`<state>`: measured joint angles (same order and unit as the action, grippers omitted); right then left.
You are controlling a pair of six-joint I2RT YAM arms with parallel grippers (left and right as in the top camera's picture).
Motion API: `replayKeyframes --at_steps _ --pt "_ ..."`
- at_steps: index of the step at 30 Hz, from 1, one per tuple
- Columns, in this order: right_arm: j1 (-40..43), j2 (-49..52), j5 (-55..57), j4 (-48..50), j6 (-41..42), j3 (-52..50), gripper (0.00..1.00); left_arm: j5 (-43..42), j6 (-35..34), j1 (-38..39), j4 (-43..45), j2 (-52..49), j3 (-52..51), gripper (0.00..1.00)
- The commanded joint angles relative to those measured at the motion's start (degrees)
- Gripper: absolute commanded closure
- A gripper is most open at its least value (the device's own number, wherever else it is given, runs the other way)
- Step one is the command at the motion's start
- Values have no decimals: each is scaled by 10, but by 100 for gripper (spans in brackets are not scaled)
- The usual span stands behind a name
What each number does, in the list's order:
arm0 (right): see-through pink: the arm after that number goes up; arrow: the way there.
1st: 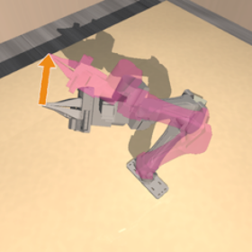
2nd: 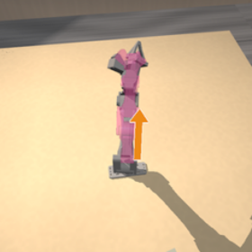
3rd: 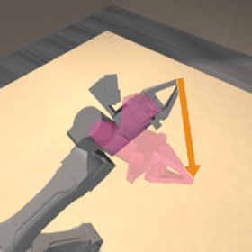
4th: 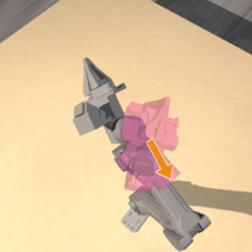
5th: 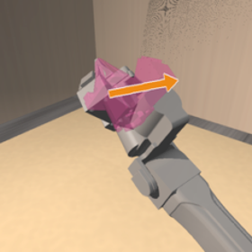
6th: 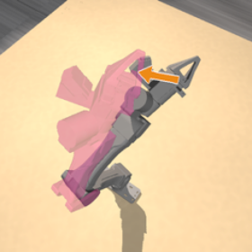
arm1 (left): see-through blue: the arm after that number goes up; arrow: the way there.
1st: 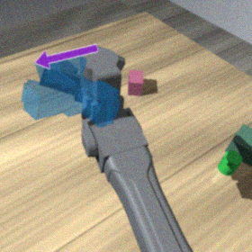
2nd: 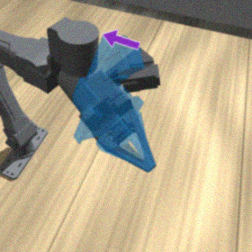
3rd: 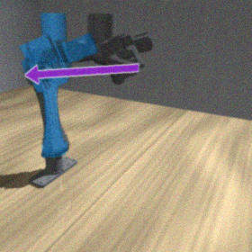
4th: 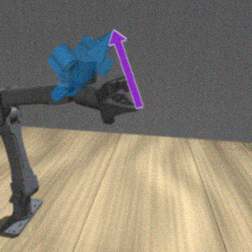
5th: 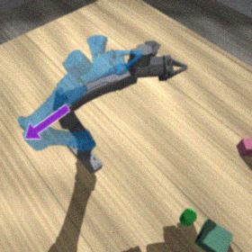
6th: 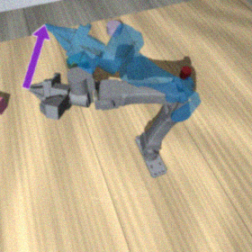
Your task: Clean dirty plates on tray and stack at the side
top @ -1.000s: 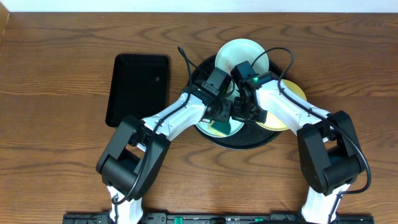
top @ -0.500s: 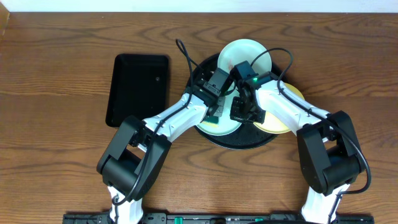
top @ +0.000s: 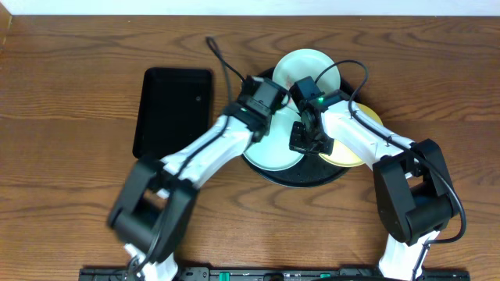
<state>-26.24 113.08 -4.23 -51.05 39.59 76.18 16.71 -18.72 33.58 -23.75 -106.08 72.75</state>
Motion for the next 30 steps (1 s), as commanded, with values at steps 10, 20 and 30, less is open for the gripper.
replayKeyframes --at_steps 10,20,30 --pt "-12 5 -19 -8 -15 -3 98 -245 -151 -30 3 24 2 78" --pt "-12 5 -19 -7 -15 -3 98 -283 -197 -30 2 -63 2 65" --pt "-12 5 -19 -4 -16 -3 98 -247 -83 -30 -13 -61 3 33"
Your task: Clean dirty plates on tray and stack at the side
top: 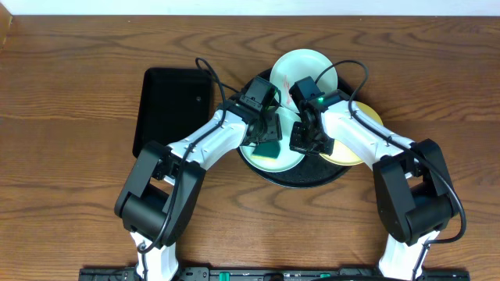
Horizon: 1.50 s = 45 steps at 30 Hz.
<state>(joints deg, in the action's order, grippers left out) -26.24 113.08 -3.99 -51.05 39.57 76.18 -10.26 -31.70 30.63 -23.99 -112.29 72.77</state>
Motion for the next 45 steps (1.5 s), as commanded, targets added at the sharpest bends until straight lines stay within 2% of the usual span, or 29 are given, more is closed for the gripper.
replayKeyframes --at_steps 1,8,18,27,31,35,40,45 --pt "-12 5 -21 -4 -15 -3 98 38 48 -1 -16 4 3 33" --pt "-12 5 -21 -4 -15 -3 98 95 112 0 -29 41 3 29" --pt "-12 5 -21 -6 -16 -3 98 92 111 7 -43 70 2 28" --pt "-12 5 -21 -9 -16 -3 98 105 91 41 -43 20 1 28" --pt "-12 5 -21 -13 -20 -3 98 151 52 40 -43 9 1 28" --pt "-12 5 -21 -12 -21 -3 98 185 50 41 -44 9 1 28" --pt "-12 5 -21 -11 -20 -3 98 181 41 42 -45 9 1 28" --pt "-12 5 -21 -11 -20 -3 99 134 32 42 -47 8 1 28"
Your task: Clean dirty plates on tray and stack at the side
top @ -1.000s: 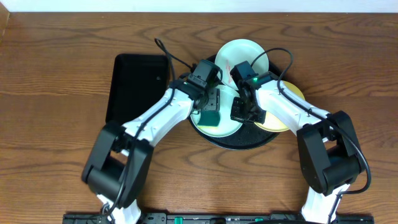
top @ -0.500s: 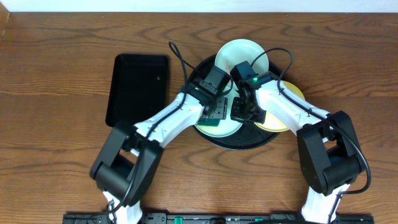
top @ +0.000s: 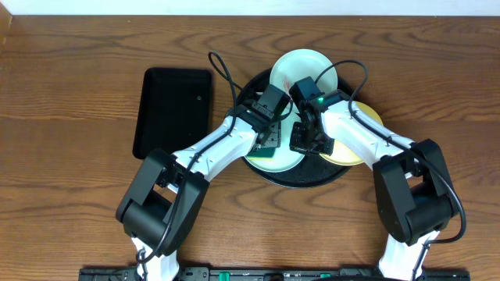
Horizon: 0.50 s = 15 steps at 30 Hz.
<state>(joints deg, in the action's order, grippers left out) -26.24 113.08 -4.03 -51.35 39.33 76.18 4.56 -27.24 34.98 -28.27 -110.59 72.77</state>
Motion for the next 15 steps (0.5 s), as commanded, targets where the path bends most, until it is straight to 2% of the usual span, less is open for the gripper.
replayKeyframes --at_steps 1,6,10,15 --pt "-12 5 -21 -7 -18 -3 98 -17 -17 -2 -6 -9 1 28" --pt "-12 5 -21 -8 -17 -3 98 -24 -35 -2 -16 -9 -2 29" --pt "-12 5 -21 -7 -17 -3 98 -46 -35 -2 -17 -9 -3 40" --pt "-12 5 -21 -8 -17 -3 98 -45 -35 -2 -16 -9 -3 60"
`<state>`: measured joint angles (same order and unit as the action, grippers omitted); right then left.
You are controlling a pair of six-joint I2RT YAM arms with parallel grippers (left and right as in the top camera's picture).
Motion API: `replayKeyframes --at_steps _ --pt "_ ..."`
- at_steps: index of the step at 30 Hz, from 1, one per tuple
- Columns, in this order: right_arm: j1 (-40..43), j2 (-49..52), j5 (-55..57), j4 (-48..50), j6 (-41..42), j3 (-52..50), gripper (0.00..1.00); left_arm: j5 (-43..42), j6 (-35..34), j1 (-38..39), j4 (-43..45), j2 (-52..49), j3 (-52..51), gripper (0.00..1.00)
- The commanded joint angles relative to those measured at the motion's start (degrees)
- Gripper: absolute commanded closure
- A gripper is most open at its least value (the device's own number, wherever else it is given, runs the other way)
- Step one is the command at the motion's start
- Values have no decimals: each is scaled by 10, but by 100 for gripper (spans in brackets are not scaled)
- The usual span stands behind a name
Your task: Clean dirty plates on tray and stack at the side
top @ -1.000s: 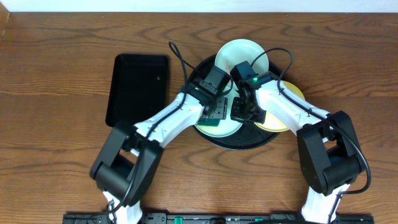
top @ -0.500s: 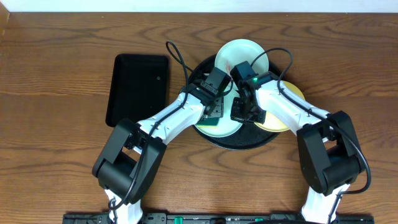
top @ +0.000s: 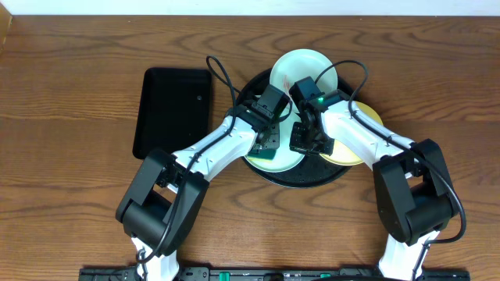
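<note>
A round black tray (top: pixel 312 178) holds three plates: a light green one (top: pixel 287 160) at its centre-left, a pale one (top: pixel 301 66) at the back and a yellow one (top: pixel 355 152) on the right. My left gripper (top: pixel 268 144) is down on the light green plate, shut on a green sponge (top: pixel 262 154) that presses on the plate's near-left part. My right gripper (top: pixel 301 142) sits at this plate's right rim and looks shut on it. Its fingertips are hidden under the wrist.
A rectangular black tray (top: pixel 172 109) lies to the left of the round one, with nothing in it. The left arm's cable (top: pixel 223 74) loops up over the table behind it. Bare wooden table (top: pixel 70 140) surrounds both.
The left gripper with the sponge has barely shifted on the light green plate. The right arm and all three plates are where they were.
First my left gripper was over the far part of the light green plate, its arm blurred. Then it was lower on the plate with the sponge showing at the near-left. Later it stood slightly further right, where it is now. The right gripper stayed at the rim throughout.
</note>
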<state>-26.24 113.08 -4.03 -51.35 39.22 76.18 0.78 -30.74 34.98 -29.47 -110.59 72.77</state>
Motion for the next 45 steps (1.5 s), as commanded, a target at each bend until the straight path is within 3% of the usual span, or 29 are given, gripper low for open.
replayKeyframes --at_steps 1,6,12,18,27,33,36,41,45 --pt "-12 5 -21 -8 -16 -3 98 -7 0 -2 -4 -9 -3 65" --pt "-12 5 -21 -8 -16 -3 98 1 0 -2 0 -9 -3 92" --pt "-12 5 -21 -9 -16 -3 99 -3 -4 -3 2 21 5 92" --pt "-12 5 -21 -9 -16 -3 98 -30 -61 -3 13 51 6 92" --pt "-12 5 -23 -9 -16 -3 98 -57 -90 -1 30 -13 -5 92" --pt "-12 5 -23 -9 -16 -3 98 -50 -55 -15 40 -65 -5 92" --pt "-12 5 -23 -12 -16 -3 98 20 -16 -22 29 -81 -5 92" --pt "-12 5 -23 -12 -16 -3 98 228 -9 -22 -3 -78 -5 92" --pt "-12 5 -23 -13 -17 -3 99 304 5 -23 -2 -70 -4 92"
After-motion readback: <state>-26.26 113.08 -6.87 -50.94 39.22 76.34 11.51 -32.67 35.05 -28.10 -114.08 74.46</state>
